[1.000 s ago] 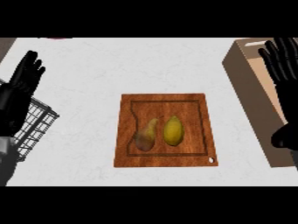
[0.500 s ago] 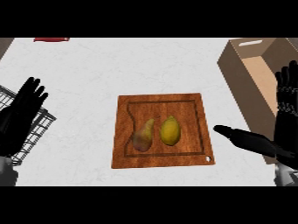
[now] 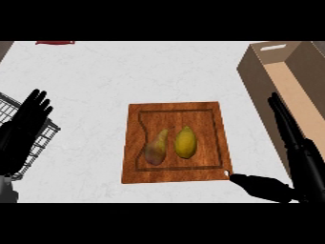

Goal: Pick the lemon from the cutting board and place it in the cardboard box

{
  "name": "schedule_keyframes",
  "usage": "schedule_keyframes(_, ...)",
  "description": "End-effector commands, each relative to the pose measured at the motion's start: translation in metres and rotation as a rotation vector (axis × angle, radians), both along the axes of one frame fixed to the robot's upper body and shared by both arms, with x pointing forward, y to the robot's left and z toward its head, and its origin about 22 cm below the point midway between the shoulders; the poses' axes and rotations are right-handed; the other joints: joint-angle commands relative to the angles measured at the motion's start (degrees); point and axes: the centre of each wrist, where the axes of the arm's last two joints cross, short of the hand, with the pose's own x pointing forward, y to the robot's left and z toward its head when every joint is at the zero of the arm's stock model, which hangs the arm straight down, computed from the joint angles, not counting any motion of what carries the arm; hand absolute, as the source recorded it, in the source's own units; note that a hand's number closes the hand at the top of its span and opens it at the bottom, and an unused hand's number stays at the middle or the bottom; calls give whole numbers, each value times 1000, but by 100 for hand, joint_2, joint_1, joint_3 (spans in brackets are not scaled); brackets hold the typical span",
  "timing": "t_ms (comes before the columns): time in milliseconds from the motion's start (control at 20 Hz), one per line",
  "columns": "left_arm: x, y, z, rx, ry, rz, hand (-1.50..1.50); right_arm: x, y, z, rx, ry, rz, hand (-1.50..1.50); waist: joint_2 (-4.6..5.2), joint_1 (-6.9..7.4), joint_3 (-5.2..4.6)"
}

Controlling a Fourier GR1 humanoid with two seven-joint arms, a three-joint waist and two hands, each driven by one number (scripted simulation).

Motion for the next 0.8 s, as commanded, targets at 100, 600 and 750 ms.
schedule_keyframes(100, -2, 0, -2, 3, 22, 1, 0, 1, 11, 23, -319, 257, -90, -150, 19, 160, -10)
schedule_keyframes(600, 6, 9, 1, 12, 0, -1, 0, 24, 109, 67, -399, 598, -85, -150, 53, 194, 27)
schedule_keyframes(750, -9, 11, 10, -2, 2, 1, 0, 42, 120, 61, -394, 667, -95, -150, 33, 208, 39)
